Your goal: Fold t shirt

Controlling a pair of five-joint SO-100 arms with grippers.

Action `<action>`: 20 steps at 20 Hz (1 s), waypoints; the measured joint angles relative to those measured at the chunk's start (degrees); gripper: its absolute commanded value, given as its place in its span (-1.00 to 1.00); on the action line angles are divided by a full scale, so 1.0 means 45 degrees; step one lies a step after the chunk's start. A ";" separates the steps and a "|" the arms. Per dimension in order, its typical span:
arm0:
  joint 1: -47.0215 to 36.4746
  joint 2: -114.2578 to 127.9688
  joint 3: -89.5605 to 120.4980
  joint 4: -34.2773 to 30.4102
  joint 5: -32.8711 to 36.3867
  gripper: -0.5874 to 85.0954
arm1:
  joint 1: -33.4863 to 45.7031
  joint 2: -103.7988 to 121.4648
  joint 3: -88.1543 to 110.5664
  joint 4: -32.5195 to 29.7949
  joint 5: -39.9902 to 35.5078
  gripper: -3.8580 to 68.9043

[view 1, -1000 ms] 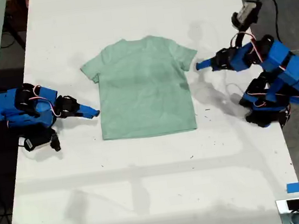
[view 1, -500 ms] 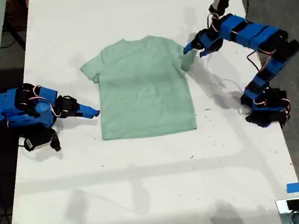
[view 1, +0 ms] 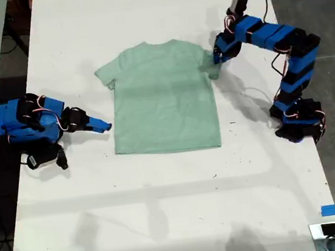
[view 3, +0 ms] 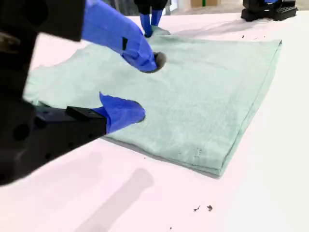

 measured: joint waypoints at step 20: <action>0.0000 0.0000 0.0000 0.0000 0.0000 -0.69 | -0.6562 0.1680 -0.3535 0.1055 -0.1094 -0.91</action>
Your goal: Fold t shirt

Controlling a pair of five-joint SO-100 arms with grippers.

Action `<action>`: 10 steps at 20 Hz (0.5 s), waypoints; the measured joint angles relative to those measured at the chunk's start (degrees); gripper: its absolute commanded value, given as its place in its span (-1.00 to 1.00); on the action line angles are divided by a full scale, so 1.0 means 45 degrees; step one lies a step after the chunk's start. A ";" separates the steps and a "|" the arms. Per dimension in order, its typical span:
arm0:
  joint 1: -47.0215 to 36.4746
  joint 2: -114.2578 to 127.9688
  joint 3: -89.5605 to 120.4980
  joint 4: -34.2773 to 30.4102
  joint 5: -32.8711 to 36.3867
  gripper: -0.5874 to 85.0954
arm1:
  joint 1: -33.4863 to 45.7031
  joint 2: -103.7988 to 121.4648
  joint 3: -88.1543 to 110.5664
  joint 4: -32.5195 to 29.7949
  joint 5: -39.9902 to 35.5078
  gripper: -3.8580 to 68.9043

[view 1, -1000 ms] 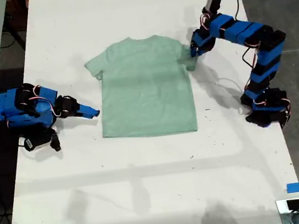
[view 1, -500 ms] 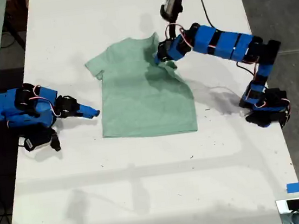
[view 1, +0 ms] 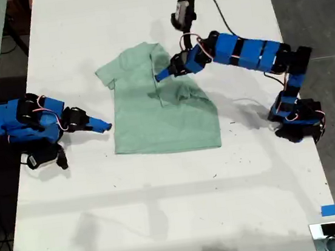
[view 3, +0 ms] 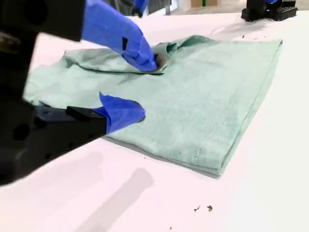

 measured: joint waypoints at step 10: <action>0.0000 0.0000 0.0000 0.0000 0.0000 -0.69 | -0.2480 1.9395 1.4785 0.2617 0.3906 -0.90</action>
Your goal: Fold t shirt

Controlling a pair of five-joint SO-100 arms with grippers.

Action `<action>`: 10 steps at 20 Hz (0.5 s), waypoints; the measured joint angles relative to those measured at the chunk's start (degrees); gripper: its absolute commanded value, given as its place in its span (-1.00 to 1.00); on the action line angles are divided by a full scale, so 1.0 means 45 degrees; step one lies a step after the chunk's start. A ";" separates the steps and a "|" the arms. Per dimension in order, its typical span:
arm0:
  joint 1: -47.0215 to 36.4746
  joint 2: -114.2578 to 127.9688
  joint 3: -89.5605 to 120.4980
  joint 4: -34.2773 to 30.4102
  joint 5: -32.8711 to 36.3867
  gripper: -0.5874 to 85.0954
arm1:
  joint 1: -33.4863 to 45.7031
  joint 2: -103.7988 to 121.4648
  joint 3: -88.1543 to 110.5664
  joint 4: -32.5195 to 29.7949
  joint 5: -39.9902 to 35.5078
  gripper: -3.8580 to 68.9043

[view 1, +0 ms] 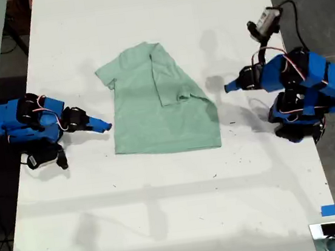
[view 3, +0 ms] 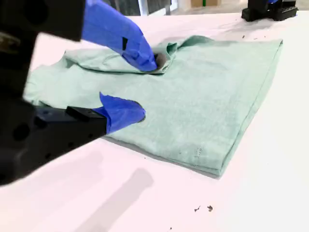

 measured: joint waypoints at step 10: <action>-0.0020 0.0000 0.0039 0.0000 0.0254 -0.69 | -0.1895 0.5430 0.7715 0.0137 0.1895 -0.90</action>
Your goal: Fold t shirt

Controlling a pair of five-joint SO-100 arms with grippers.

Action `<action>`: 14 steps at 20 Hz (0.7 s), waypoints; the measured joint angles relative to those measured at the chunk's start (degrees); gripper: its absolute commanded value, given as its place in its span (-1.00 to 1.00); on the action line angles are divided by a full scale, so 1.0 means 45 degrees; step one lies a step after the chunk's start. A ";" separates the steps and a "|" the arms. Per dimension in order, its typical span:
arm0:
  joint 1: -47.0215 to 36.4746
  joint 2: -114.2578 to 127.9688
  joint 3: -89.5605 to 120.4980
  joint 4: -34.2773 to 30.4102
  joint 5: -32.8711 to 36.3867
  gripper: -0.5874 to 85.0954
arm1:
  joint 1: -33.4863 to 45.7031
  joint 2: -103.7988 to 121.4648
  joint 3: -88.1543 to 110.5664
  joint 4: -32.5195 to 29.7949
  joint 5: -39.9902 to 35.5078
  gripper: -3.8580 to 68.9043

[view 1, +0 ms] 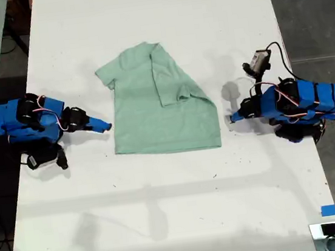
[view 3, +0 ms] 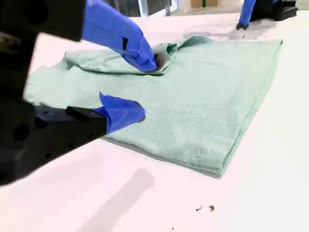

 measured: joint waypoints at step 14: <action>-0.0332 0.0020 -0.0488 -0.0176 -0.4219 -0.99 | 0.0000 0.0000 0.0039 0.0000 0.0234 -0.90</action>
